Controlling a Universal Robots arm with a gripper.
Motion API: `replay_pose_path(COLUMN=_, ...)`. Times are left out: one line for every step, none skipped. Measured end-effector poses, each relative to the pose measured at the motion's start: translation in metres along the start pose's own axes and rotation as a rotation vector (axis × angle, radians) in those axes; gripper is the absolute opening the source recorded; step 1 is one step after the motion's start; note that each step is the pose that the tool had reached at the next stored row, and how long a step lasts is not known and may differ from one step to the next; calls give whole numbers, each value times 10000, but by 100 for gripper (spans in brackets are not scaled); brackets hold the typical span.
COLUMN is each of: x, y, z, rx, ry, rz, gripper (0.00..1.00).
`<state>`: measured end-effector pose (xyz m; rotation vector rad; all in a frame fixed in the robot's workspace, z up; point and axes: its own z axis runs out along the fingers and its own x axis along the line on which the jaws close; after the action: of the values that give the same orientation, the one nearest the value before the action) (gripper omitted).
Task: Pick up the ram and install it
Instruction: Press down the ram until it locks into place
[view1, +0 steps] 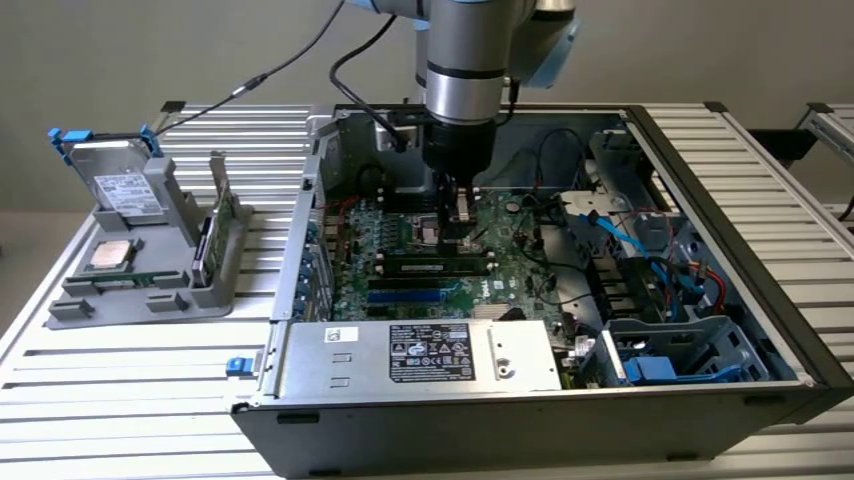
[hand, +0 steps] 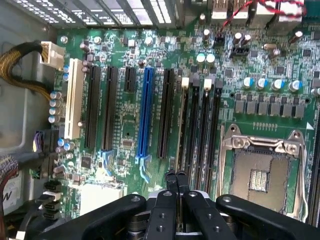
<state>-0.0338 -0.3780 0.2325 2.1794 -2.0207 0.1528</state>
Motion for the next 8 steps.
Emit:
replay_pose_path(x=-3, y=31, z=2, rx=13, ry=0, rz=3, gripper=10)
replay_pose_path(x=-5, y=63, z=3, rx=27, ry=1, rz=5, gripper=10)
replay_pose_path(x=-8, y=96, z=4, rx=41, ry=1, rz=8, gripper=10)
replay_pose_path(x=-10, y=127, z=5, rx=54, ry=3, rz=11, gripper=10)
replay_pose_path(x=-12, y=152, z=6, rx=68, ry=4, rz=13, gripper=10)
replay_pose_path(x=-14, y=163, z=9, rx=78, ry=4, rz=16, gripper=10)
replay_pose_path(x=-16, y=165, z=18, rx=85, ry=2, rz=17, gripper=10)
replay_pose_path(x=-18, y=165, z=30, rx=89, ry=5, rz=16, gripper=10)
